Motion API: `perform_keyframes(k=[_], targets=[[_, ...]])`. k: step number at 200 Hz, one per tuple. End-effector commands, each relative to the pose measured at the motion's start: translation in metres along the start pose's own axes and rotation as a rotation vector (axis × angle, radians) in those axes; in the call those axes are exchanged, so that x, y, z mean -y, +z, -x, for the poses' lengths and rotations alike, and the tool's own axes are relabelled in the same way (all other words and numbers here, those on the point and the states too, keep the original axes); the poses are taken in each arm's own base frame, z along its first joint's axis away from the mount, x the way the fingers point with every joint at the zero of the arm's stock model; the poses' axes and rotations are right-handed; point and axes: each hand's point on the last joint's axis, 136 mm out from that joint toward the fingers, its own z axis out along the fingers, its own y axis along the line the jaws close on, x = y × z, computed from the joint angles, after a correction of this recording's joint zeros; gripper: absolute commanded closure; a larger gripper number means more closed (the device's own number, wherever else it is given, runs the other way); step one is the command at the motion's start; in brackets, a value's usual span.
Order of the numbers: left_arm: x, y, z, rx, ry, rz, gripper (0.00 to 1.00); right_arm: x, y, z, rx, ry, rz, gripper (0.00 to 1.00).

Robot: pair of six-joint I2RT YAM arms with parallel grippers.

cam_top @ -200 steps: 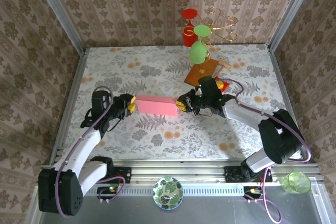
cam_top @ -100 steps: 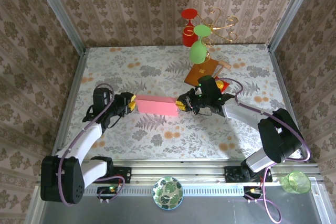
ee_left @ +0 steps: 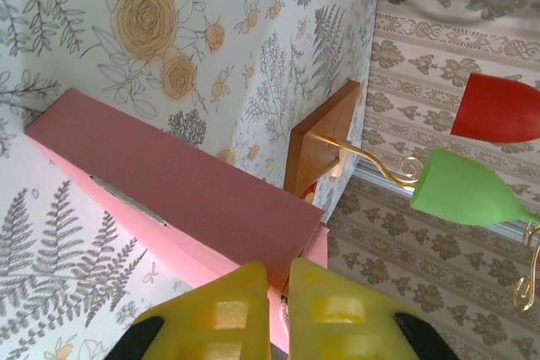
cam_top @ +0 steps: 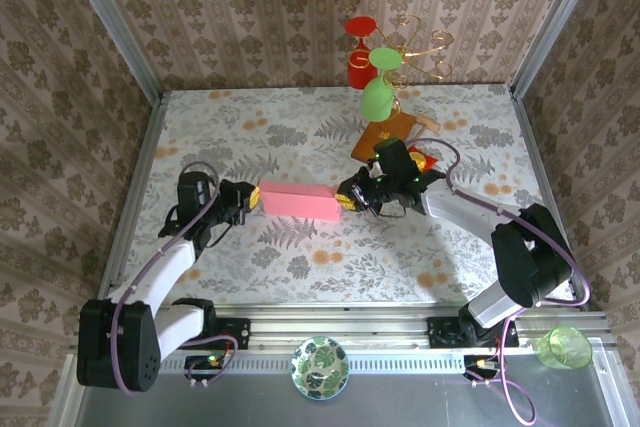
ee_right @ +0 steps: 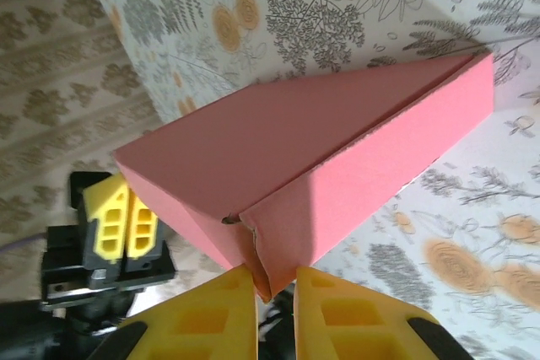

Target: Fold the paper box

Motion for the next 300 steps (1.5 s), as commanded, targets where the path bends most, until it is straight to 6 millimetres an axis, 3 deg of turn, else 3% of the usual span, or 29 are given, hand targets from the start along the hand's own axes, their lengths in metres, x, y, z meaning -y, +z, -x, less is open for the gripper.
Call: perform_keyframes(k=[1,45,78,100,126,151,153,154,155,156,157,159,164,197,210,216,224,235,245,256,275,300], targets=[[-0.030,-0.008,-0.015,-0.040,0.039,0.088,0.86,0.057,-0.004,-0.009,-0.038,-0.125,-0.235,0.82],[-0.074,-0.028,-0.026,-0.042,0.118,0.204,0.81,0.091,-0.014,-0.030,-0.094,-0.354,-0.287,0.80],[-0.097,-0.041,-0.026,0.000,0.142,0.246,0.79,0.096,-0.024,-0.037,-0.065,-0.436,-0.272,0.75],[-0.098,-0.040,-0.027,0.000,0.138,0.238,0.79,0.099,-0.027,-0.036,-0.059,-0.450,-0.298,0.75],[-0.077,-0.045,-0.019,0.036,0.190,0.227,0.76,0.075,-0.049,-0.029,0.048,-0.506,-0.271,0.66],[-0.044,-0.055,-0.005,0.082,0.304,0.243,0.62,0.062,-0.093,-0.004,0.265,-0.538,-0.345,0.52],[-0.040,-0.056,-0.003,0.088,0.317,0.246,0.49,0.063,-0.098,-0.002,0.284,-0.536,-0.359,0.49],[-0.039,-0.057,-0.003,0.091,0.324,0.247,0.38,0.064,-0.100,-0.001,0.294,-0.532,-0.368,0.47],[-0.039,-0.057,-0.002,0.095,0.328,0.252,0.20,0.063,-0.103,0.001,0.308,-0.532,-0.370,0.41],[-0.036,-0.058,-0.001,0.099,0.336,0.252,0.10,0.062,-0.106,0.002,0.321,-0.532,-0.374,0.31],[-0.035,-0.059,0.000,0.103,0.343,0.253,0.05,0.062,-0.108,0.003,0.333,-0.532,-0.379,0.17],[-0.032,-0.061,0.002,0.112,0.357,0.258,0.01,0.062,-0.114,0.006,0.357,-0.530,-0.389,0.05],[-0.025,-0.066,0.007,0.139,0.388,0.275,0.00,0.062,-0.127,0.012,0.420,-0.527,-0.415,0.00],[0.014,-0.116,0.048,0.417,0.608,0.436,0.00,0.060,-0.233,0.048,0.903,-0.491,-0.616,0.00],[0.013,-0.156,0.071,0.651,0.658,0.606,0.00,0.070,-0.276,0.060,1.130,-0.445,-0.743,0.00],[0.011,-0.178,0.082,0.778,0.678,0.700,0.00,0.072,-0.284,0.067,1.203,-0.488,-0.788,0.00],[0.010,-0.198,0.091,0.889,0.730,0.800,0.00,0.074,-0.287,0.075,1.279,-0.556,-0.819,0.00],[0.013,-0.203,0.099,0.919,0.879,0.908,0.00,0.085,-0.288,0.084,1.368,-0.603,-0.818,0.00],[0.022,-0.177,0.103,0.828,1.150,0.925,0.00,0.100,-0.285,0.091,1.421,-0.631,-0.800,0.00],[0.017,-0.157,0.106,0.787,1.290,0.912,0.00,0.117,-0.275,0.099,1.411,-0.645,-0.780,0.00],[-0.006,-0.129,0.114,0.746,1.338,0.840,0.00,0.146,-0.253,0.116,1.276,-0.658,-0.824,0.00],[-0.042,-0.101,0.126,0.693,1.290,0.781,0.00,0.154,-0.215,0.134,1.175,-0.747,-0.735,0.00]])
